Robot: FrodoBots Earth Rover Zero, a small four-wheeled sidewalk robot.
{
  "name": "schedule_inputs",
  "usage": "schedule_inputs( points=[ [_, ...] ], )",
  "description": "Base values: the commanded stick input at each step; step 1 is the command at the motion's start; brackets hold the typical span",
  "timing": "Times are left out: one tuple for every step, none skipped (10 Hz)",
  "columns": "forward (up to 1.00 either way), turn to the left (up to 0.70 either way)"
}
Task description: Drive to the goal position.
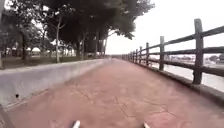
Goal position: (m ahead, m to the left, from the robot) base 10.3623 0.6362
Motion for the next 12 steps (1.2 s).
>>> schedule_inputs(
  points=[
    [0.70, -0.18],
    [0.70, -0.33],
    [0.70, -0.33],
    [0.70, -0.29],
    [0.70, -0.17],
    [0.70, 0.00],
    [0.70, 0.00],
    [0.70, 0.00],
    [0.70, 0.00],
    [0.70, 0.00],
    [0.70, 0.00],
    [0.70, 0.00]
  ],
)
